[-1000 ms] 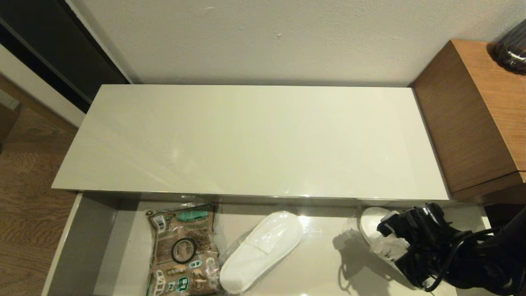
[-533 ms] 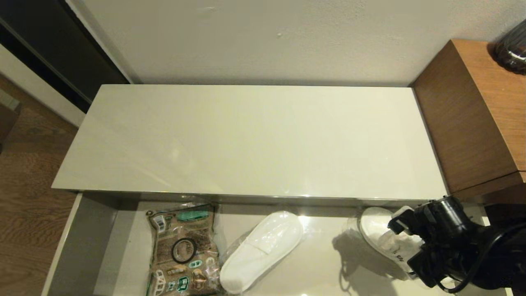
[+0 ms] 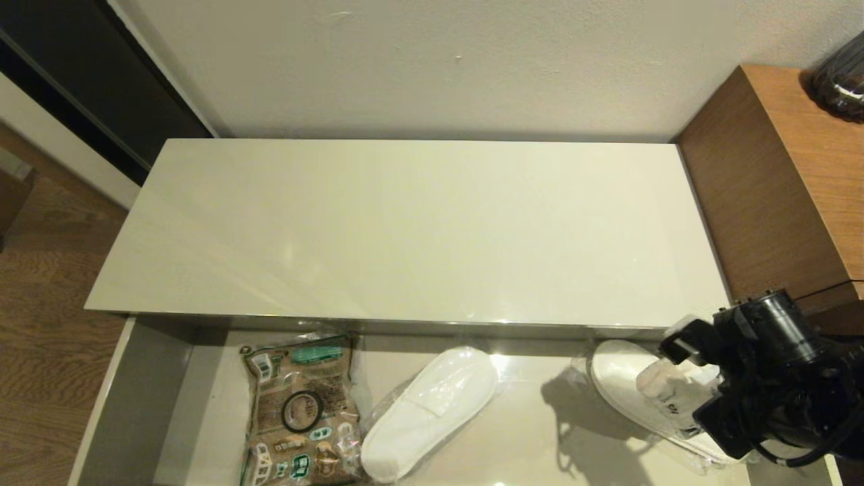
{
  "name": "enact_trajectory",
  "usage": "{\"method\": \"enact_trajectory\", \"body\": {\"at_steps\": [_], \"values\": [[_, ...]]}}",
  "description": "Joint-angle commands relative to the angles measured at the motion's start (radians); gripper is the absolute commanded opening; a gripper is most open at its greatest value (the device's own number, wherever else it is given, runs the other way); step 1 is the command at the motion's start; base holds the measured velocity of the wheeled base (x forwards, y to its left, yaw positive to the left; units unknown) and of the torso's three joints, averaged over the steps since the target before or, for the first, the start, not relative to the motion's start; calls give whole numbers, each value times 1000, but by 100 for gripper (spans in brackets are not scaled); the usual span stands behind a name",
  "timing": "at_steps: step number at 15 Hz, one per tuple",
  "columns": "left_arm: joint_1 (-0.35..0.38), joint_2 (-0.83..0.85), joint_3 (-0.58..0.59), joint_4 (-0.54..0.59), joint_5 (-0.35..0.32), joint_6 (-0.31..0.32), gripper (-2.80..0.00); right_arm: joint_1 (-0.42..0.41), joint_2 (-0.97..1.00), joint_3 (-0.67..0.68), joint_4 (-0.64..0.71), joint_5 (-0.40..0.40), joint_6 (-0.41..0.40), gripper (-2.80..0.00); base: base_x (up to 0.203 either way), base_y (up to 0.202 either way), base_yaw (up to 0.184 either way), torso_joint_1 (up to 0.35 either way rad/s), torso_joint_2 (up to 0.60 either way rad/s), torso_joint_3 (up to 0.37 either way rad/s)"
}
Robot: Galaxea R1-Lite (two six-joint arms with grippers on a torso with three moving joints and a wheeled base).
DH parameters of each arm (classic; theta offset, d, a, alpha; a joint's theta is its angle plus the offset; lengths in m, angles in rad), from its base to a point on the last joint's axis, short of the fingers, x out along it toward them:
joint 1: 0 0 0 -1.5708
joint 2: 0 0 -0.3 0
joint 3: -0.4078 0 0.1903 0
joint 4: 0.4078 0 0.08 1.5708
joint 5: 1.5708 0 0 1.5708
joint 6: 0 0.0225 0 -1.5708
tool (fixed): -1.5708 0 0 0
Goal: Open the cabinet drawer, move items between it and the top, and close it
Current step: Take out the tissue from the drawer
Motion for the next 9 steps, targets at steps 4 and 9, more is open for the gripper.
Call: {"method": "enact_trajectory", "body": {"at_steps": [4, 9], "values": [[0, 1, 0, 0, 0, 1, -280, 3, -70, -198, 204, -5, 28, -280, 0, 0, 0, 0, 0, 0], [0, 1, 0, 0, 0, 1, -280, 4, -156, -315, 397, -6, 36, -280, 0, 0, 0, 0, 0, 0]]}}
